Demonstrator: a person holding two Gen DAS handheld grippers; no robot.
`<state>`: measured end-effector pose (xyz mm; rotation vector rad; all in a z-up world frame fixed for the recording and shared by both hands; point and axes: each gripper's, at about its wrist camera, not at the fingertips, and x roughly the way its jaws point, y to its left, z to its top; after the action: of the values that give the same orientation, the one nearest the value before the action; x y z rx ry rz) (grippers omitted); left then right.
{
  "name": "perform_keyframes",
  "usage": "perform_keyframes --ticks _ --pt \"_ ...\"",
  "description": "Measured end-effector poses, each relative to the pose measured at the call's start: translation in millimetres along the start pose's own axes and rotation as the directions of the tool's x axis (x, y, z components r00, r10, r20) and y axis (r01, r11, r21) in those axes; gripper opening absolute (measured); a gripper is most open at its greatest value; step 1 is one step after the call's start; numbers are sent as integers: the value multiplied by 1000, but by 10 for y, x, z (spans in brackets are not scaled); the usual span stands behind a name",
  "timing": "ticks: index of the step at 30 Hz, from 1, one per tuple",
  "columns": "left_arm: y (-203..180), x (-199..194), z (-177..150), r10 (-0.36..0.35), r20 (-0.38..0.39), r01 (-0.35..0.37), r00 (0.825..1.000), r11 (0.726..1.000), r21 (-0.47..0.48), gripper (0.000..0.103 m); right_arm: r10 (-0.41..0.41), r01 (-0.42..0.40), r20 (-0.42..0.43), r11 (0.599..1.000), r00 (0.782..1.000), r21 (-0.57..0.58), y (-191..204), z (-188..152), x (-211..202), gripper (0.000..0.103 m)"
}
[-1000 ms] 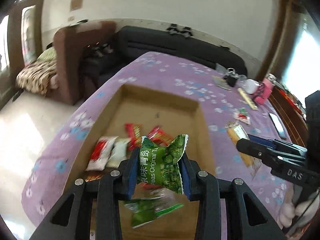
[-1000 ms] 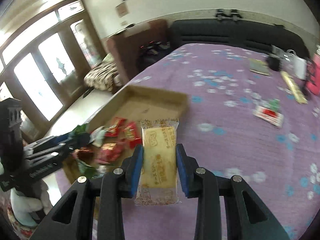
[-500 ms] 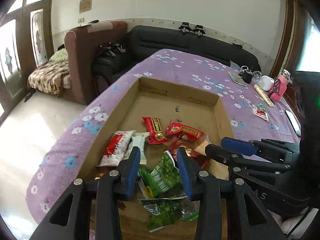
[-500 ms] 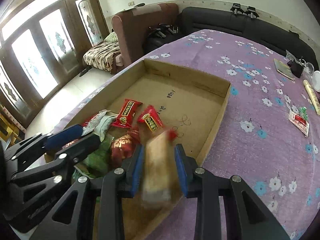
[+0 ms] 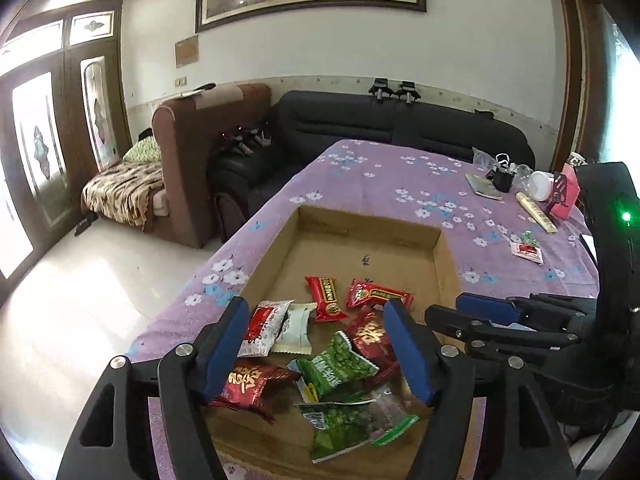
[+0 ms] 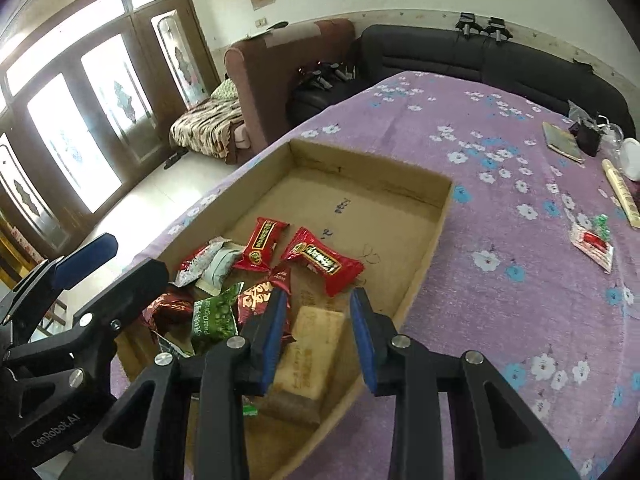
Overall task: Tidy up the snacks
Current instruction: 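Carry the pea bag and biscuit packet over the box and open both tools, then move right tool to the green-twist candy and grasp it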
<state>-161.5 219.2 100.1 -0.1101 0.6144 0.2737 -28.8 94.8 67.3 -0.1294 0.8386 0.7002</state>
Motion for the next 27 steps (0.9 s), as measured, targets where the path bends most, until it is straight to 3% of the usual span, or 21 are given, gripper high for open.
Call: perform_keyframes --ticks 15,27 --pt "-530 -389 31 3 61 -10 998 993 115 81 -26 20 85 997 996 80 -427 -152 -547 39" --pt "-931 -459 12 -10 61 -2 998 981 194 81 -47 30 101 986 994 162 -896 -308 -734 40"
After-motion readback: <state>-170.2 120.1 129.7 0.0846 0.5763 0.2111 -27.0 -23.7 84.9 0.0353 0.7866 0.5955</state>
